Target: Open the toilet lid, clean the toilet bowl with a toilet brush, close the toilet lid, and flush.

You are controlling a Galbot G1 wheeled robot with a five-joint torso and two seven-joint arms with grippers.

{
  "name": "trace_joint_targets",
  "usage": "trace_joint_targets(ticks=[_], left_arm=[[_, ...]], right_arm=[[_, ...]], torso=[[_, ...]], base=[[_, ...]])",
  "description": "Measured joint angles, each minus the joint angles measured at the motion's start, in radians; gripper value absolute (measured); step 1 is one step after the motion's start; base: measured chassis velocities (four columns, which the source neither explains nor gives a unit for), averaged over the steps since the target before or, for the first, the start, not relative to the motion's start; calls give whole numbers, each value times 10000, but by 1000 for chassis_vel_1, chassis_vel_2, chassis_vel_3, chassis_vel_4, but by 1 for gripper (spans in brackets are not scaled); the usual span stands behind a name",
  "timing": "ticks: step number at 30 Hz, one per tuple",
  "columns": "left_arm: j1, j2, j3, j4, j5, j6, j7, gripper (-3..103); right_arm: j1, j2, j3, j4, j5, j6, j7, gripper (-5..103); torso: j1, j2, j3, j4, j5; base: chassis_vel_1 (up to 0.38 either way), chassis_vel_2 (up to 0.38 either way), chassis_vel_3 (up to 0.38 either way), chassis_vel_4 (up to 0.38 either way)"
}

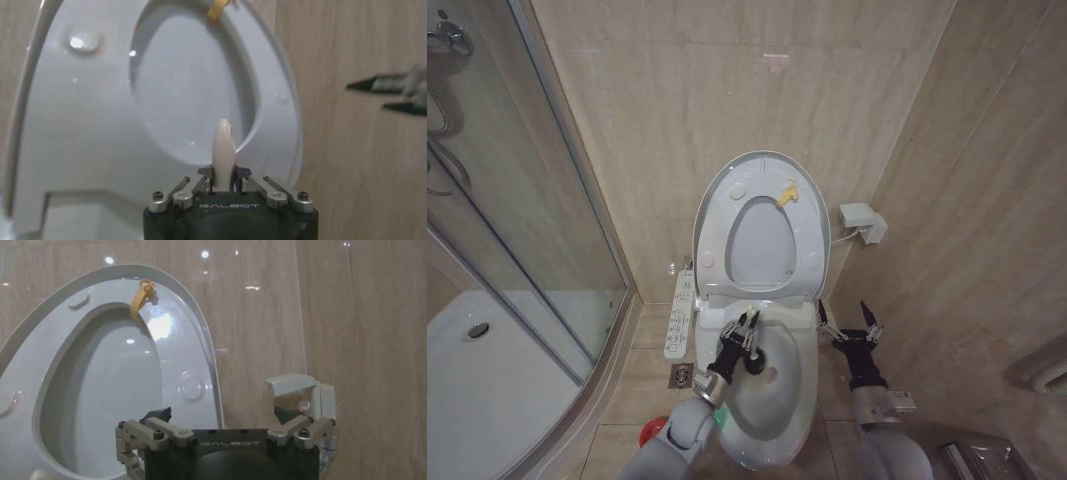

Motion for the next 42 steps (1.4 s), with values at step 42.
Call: trace_joint_targets(ticks=[42], left_arm=[[-1056, -244, 691, 2056, -1090, -308, 843, 21]], right_arm=[[0, 0, 0, 0, 0, 0, 0, 100]], torso=[[1, 0, 0, 0, -1]], base=[[0, 0, 0, 0]])
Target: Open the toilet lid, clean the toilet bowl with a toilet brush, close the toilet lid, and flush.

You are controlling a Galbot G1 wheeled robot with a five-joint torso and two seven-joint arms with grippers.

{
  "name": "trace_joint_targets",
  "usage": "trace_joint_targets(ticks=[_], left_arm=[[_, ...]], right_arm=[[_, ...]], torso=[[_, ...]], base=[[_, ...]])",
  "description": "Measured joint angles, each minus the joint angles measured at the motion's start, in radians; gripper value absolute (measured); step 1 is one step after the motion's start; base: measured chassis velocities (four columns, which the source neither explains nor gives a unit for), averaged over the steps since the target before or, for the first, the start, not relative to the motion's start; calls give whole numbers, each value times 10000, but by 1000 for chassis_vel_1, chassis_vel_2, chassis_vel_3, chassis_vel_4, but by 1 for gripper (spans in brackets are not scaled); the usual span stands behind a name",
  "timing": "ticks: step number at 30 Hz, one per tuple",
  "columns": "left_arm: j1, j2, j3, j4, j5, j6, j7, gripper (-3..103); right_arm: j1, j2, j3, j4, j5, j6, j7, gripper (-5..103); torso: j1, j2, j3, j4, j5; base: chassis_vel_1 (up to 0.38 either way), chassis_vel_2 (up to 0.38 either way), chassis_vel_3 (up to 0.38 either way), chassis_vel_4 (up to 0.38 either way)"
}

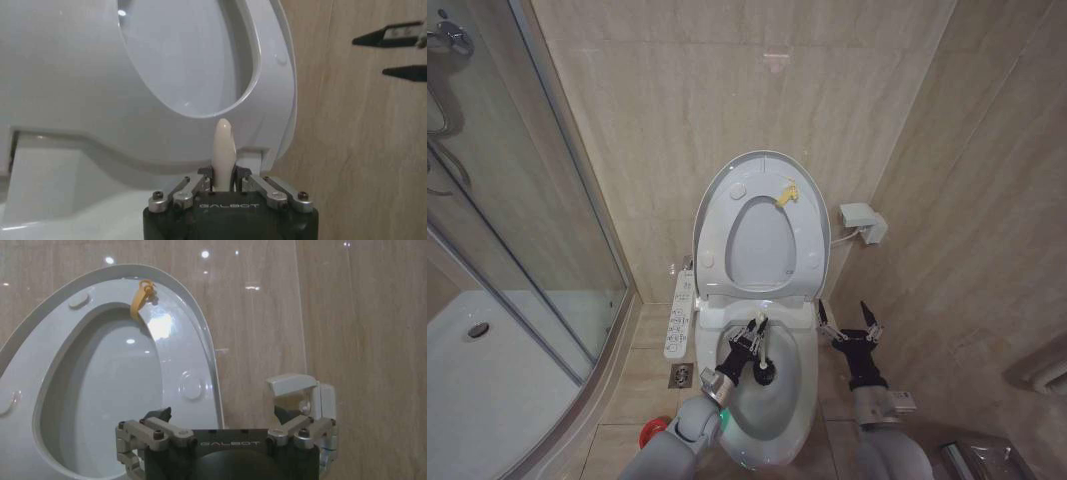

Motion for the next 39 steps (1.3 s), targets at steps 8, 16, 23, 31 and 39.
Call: trace_joint_targets(ticks=[8, 16, 23, 31, 39], left_arm=[[-32, 28, 95, -761, 444, 9, -189, 21], [-154, -265, 457, -359, 218, -19, -116, 21], [-350, -354, 626, 285, -142, -63, 85, 21], [-720, 36, 58, 926, -120, -207, 116, 21], [-762, -65, 95, -20, -16, -195, 29, 21]], right_arm=[[0, 0, 0, 0, 0, 0, 0, 100], [0, 0, 0, 0, 0, 0, 0, 100], [0, 0, 0, 0, 0, 0, 0, 100], [0, 0, 0, 0, 0, 0, 0, 100], [0, 0, 0, 0, 0, 0, 0, 100]], torso=[[0, 0, 0, 0, 0], [0, 0, 0, 0, 1], [-1, 0, -1, 0, 0], [-2, -1, 1, 4, 1], [-2, -1, 0, -1, 1]], base=[[0, 0, 0, 0], [0, 0, 0, 0], [0, 0, 0, 0], [0, 0, 0, 0], [0, 0, 0, 0]])
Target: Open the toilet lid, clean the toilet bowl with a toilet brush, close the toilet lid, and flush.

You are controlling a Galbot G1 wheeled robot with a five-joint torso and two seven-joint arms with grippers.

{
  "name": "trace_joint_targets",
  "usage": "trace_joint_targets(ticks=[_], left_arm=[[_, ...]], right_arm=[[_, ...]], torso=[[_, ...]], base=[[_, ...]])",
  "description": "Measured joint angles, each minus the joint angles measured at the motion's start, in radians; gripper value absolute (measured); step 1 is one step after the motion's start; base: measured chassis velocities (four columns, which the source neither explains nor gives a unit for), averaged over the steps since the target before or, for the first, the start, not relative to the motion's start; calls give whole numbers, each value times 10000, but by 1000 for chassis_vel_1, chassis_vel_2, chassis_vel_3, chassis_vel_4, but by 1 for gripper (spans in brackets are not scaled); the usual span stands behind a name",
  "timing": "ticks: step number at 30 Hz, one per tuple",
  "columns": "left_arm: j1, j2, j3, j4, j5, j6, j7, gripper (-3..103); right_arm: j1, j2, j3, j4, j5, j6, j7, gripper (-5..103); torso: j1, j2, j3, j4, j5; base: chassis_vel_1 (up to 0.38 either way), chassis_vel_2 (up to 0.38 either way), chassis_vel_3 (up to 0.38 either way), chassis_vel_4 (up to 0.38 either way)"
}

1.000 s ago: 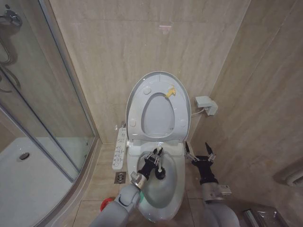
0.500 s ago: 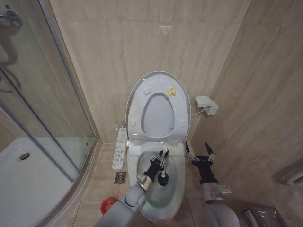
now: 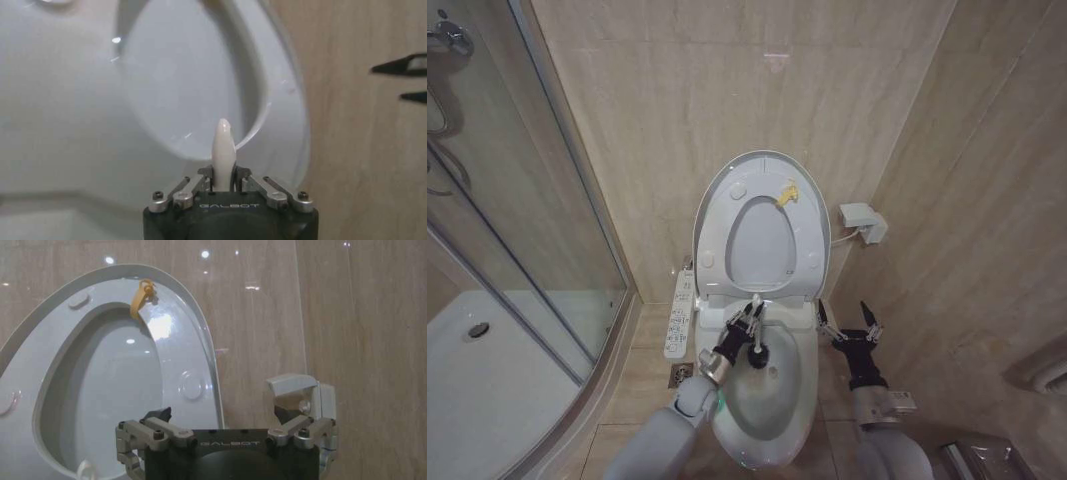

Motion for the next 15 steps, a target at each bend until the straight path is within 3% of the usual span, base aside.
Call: trace_joint_targets(ticks=[10, 15], left_arm=[[46, -476, 282, 275, 116, -20, 19, 21], [-118, -588, 407, 935, -438, 88, 141, 21]], right_arm=[[0, 0, 0, 0, 0, 0, 0, 100], [0, 0, 0, -1, 0, 0, 0, 100]], torso=[[0, 0, 0, 1, 0], [0, 0, 0, 4, 0]], base=[[0, 0, 0, 0], [0, 0, 0, 0]])
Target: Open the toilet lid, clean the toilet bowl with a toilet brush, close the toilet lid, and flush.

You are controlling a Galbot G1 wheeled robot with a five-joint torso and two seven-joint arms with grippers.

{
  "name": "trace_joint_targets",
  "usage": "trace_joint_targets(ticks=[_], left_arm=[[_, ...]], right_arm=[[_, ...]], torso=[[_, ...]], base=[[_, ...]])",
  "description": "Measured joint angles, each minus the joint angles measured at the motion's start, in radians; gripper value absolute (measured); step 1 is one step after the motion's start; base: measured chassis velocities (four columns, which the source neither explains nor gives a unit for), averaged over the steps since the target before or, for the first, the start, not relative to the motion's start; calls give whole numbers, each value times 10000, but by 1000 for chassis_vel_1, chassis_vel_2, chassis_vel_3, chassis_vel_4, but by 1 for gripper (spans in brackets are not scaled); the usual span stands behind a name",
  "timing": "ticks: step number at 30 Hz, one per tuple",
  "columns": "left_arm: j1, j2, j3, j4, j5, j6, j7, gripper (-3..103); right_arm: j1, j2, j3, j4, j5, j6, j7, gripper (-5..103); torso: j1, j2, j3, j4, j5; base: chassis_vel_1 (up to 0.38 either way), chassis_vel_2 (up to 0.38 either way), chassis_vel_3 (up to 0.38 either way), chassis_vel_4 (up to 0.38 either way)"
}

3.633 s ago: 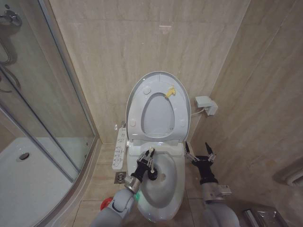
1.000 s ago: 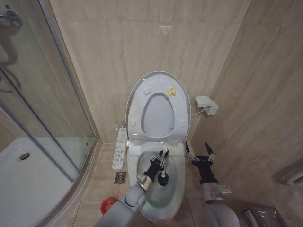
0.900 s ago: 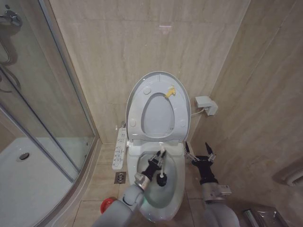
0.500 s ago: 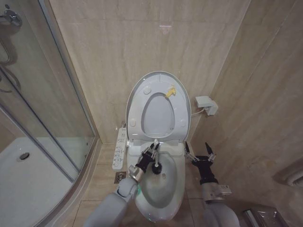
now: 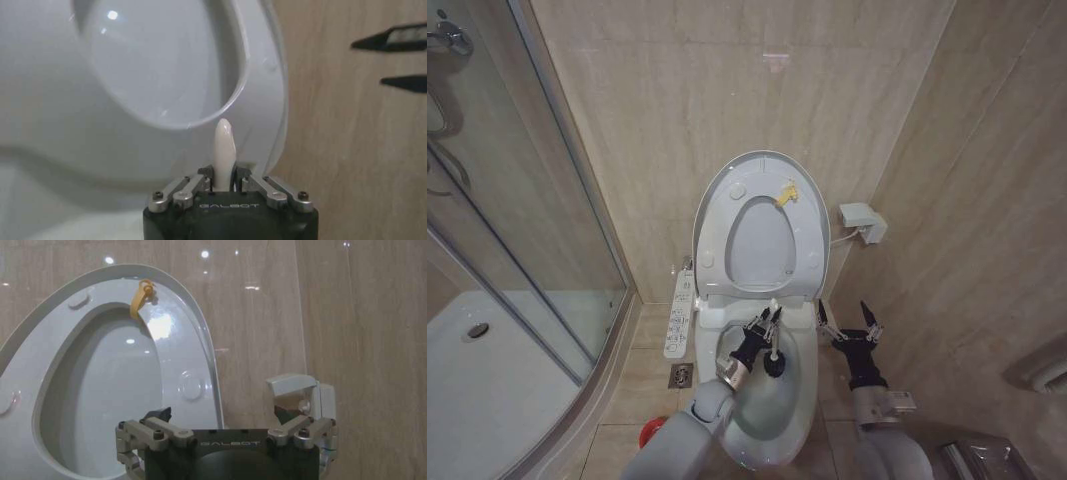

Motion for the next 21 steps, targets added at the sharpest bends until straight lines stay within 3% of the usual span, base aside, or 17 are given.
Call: trace_joint_targets(ticks=[5, 10, 15, 21], left_arm=[[-221, 7, -425, 506, -96, -64, 121, 21], [-323, 276, -563, 18, -108, -33, 81, 21], [-239, 164, -390, -625, 143, -112, -64, 21], [-101, -150, -45, -503, 401, -244, -34, 21]], right_arm=[[0, 0, 0, 0, 0, 0, 0, 100], [1, 0, 0, 0, 0, 0, 0, 100], [0, 0, 0, 0, 0, 0, 0, 100], [0, 0, 0, 0, 0, 0, 0, 100]], torso=[[0, 1, 0, -1, -2], [2, 1, 1, 0, 0], [1, 1, -1, -4, -3], [1, 1, -1, -4, -1]], base=[[0, 0, 0, 0], [0, 0, 0, 0], [0, 0, 0, 0], [0, 0, 0, 0]])
